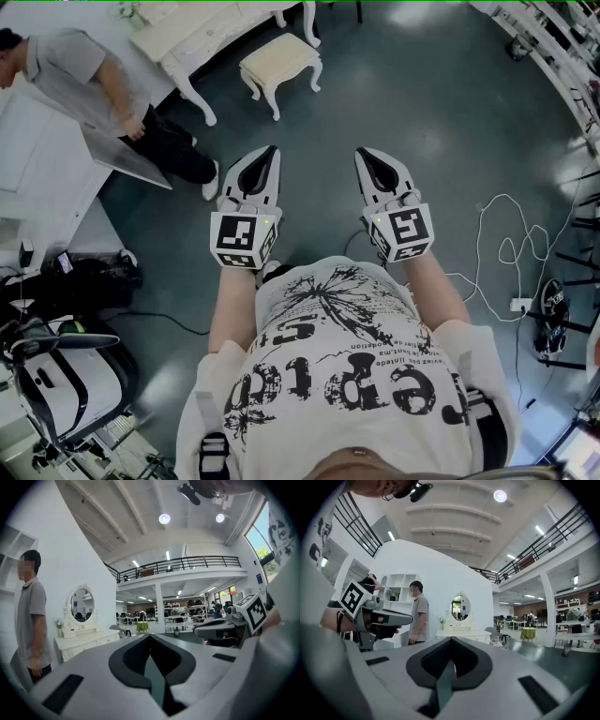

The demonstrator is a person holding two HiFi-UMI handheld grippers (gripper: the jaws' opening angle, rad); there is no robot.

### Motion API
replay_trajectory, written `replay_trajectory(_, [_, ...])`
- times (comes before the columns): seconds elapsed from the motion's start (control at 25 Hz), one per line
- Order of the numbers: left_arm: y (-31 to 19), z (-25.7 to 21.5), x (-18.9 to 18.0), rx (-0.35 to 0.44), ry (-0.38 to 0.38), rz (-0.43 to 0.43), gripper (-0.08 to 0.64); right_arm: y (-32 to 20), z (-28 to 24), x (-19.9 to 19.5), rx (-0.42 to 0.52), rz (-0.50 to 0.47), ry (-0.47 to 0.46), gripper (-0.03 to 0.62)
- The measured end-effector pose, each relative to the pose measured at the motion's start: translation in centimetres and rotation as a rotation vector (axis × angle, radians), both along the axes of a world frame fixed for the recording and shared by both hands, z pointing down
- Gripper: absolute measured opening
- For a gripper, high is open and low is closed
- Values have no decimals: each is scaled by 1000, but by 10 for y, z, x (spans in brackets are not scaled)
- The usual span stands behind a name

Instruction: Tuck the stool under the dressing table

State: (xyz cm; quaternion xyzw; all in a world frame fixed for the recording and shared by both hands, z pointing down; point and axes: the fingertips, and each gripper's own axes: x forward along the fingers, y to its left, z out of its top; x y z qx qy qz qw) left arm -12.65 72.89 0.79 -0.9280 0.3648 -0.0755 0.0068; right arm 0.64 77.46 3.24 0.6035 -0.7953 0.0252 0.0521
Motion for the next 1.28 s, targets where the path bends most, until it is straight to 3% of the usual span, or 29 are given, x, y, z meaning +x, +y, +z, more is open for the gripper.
replay_trajectory(0.64, [-52,40,3,-73,-13,4,20,-56,32,10,-52,24,-55,17])
replay_trajectory(0.88, [-110,70,-17,-140,-18,-34,20,-111,61,1,-114,13,-35,18])
replay_trajectory(1.08, [-149,82,3,-157,-5,-37,20,-151,71,21,-117,5,10,18])
replay_trajectory(1.28, [-248,92,20,-187,19,-33,20,-249,72,35,-112,-5,41,18])
